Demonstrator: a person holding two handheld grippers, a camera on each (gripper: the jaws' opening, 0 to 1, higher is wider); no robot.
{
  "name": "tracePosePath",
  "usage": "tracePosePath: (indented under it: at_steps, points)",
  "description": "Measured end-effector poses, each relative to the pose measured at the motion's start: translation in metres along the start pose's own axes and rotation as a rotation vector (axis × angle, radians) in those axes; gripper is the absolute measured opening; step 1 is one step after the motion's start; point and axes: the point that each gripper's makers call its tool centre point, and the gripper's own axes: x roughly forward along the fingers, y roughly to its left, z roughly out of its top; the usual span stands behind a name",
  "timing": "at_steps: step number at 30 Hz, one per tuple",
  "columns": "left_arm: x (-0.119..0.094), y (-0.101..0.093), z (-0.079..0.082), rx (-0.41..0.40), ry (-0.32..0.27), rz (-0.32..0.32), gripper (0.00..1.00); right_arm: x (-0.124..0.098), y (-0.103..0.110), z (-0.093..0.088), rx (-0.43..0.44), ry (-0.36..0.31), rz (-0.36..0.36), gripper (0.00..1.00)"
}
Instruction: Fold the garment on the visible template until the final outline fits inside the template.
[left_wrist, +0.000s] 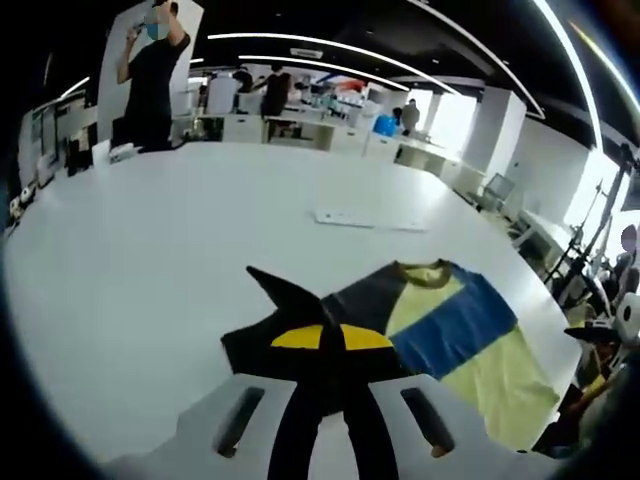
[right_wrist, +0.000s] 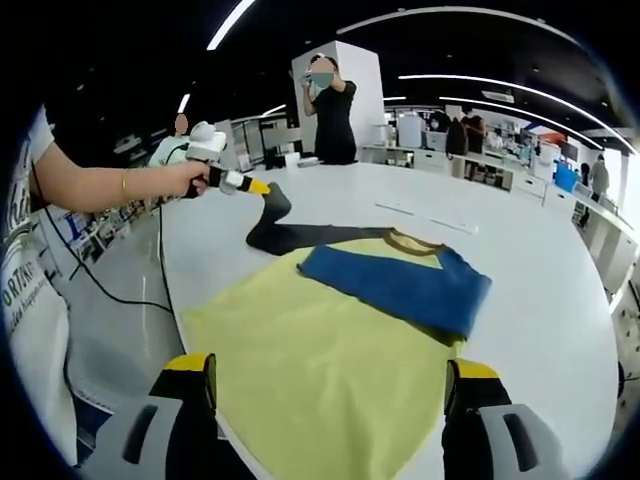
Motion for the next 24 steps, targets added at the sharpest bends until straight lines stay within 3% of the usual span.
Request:
tracePosePath:
  at_steps: [24]
  points:
    - [0.027, -0.061, 0.016, 0.047, -0.011, -0.111, 0.01, 0.004, 0.0, -0.003, 0.012, 0.004, 0.016, 0.92]
